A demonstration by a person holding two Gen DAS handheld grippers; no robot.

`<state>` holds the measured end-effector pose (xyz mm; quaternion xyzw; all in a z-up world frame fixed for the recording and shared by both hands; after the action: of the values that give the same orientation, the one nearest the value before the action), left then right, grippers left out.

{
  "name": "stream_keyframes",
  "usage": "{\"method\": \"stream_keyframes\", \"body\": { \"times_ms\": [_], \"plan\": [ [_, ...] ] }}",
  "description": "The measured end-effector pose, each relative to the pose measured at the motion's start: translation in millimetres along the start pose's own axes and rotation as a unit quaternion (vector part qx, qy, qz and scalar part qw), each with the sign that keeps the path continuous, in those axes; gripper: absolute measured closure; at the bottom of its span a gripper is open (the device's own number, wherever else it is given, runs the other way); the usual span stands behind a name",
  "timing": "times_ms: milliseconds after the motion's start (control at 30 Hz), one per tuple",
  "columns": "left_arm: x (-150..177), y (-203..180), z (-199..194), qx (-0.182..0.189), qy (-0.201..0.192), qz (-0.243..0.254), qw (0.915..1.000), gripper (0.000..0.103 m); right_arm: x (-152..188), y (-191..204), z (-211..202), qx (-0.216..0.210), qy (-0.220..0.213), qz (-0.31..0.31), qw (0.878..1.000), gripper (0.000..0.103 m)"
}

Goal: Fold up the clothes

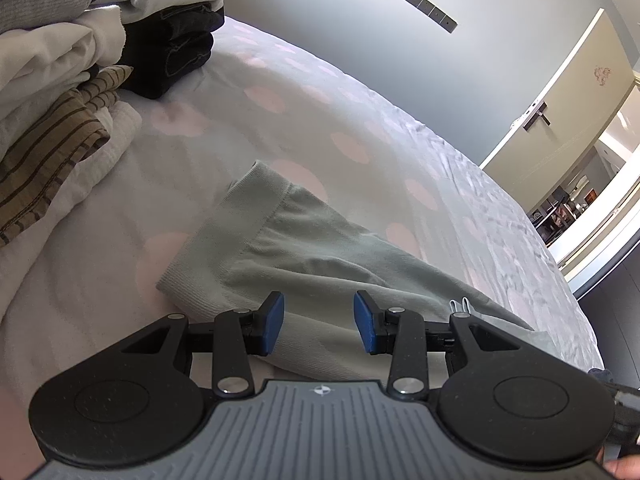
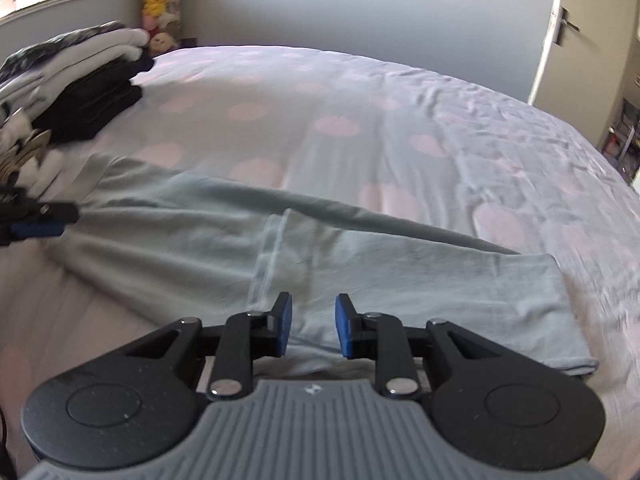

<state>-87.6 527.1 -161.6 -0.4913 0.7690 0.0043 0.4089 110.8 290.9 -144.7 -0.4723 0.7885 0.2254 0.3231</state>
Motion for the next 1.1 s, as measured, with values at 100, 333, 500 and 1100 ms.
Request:
{"method": "stream_keyframes", "body": {
  "times_ms": [100,333,500,1100],
  "plan": [
    [0.7,-0.1,1.0,0.0,0.002,0.001,1.0,0.059,-10.2,-9.1,11.3,-0.014,-0.002,0.031,0.999,0.074],
    [2.9,1.9,6.2,-0.001,0.01,0.002,1.0,0.059,-20.4,-0.7,51.6,-0.035,0.008,0.061,0.997,0.068],
    [4.0,3.8,9.8,0.001,0.015,-0.002,0.9999,0.059,-13.8,-2.4,68.4,-0.03,0.02,0.067,0.997,0.075],
    [2.4,-0.5,5.6,0.016,0.005,0.002,0.9999,0.059,-18.6,3.3,58.7,-0.074,0.01,0.094,0.993,0.097]
  ]
}}
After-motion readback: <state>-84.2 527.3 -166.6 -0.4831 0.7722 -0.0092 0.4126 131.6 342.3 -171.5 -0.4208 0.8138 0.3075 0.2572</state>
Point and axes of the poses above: each gripper's, at about its wrist camera, not at the fingertips, and z roughly the way its jaws point, y to its left, x to its underside, the point moved 2 cm from there along z, roughly the way its jaws point, and after that the axes turned 8 degrees about -x, right-handed, at the moved point
